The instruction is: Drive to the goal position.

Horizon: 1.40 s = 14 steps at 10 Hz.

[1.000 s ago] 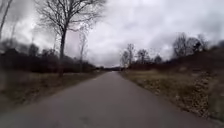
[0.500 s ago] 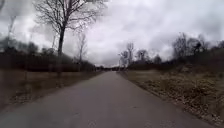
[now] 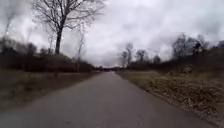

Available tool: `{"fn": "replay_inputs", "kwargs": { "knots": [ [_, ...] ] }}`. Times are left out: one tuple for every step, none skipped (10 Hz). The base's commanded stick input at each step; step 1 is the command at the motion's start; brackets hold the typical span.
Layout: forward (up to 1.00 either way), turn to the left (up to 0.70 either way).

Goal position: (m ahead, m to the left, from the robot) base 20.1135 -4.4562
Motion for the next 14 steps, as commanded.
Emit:
{"fn": "replay_inputs", "kwargs": {
  "knots": [
    [0.85,0.06],
    [0.85,0.11],
    [0.85,0.15],
    [0.85,0.19],
    [0.85,0.23],
    [0.85,0.28],
    [0.85,0.1],
    [0.85,0.0],
    [0.85,0.0],
    [0.85,0.0],
    [0.85,0.0],
    [0.85,0.0],
    [0.85,0.0],
    [0.85,0.0]
  ]
}}
